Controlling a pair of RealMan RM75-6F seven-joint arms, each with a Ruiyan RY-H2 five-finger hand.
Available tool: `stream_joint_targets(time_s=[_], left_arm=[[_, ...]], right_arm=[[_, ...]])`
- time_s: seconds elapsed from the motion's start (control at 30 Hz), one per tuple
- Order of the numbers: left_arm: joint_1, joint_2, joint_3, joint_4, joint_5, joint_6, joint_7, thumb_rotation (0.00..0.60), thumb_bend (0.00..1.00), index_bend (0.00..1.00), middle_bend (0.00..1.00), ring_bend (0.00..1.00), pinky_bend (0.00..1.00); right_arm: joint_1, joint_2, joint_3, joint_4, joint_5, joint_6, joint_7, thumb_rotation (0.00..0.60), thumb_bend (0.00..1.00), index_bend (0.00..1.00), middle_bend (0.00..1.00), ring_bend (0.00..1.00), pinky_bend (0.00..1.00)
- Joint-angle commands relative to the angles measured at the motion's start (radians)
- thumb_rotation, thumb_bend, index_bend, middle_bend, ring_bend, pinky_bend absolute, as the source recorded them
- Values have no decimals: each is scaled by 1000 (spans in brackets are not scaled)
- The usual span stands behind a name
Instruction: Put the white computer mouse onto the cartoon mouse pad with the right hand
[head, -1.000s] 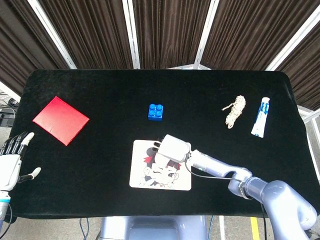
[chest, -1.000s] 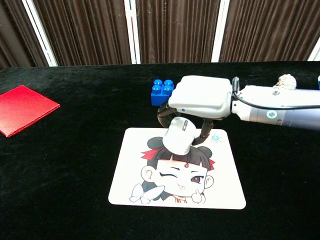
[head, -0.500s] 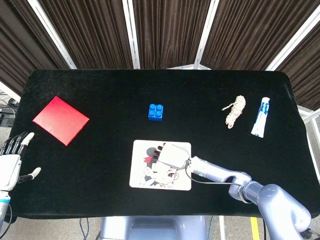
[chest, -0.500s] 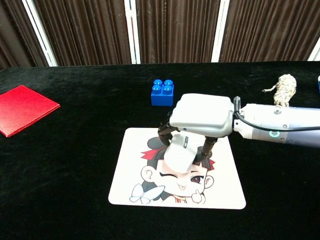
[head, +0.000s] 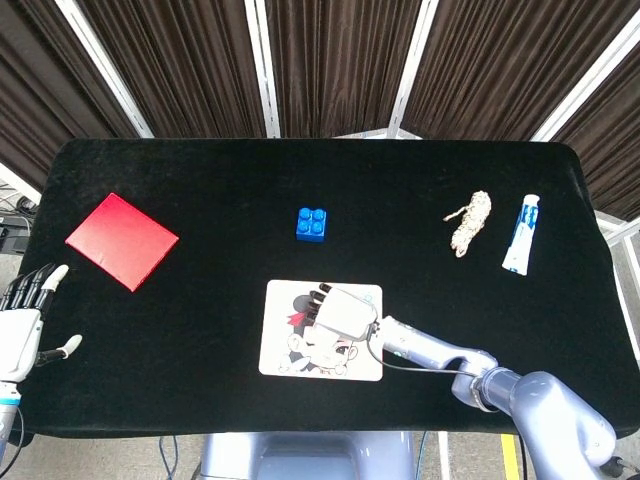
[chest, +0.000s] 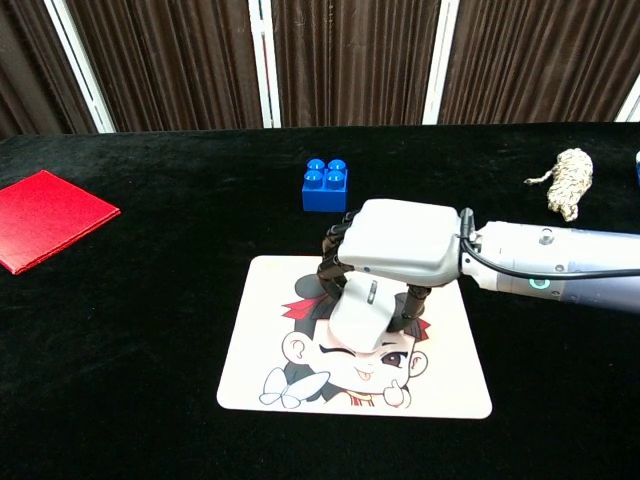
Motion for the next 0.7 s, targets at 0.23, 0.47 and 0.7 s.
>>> stream_joint_targets(time_s=[0.23,0.47,0.7], left_arm=[[0,0,0,-1,-1,0,1,600,218,0,0,0,0],[0,0,0,-1,-3,0,3,600,218,0,0,0,0],[1,-1,-1,-3,-4,2,5,600,219,0,0,0,0]], right_arm=[[-1,51,10,-88,34,-62,-84,600,40,245,97,0,0],[-10,126,49,-191,77,-77,-182,600,17,174,23,0,0],[-46,237,88,-292,132,-61,-301,600,20,172,22,0,0]])
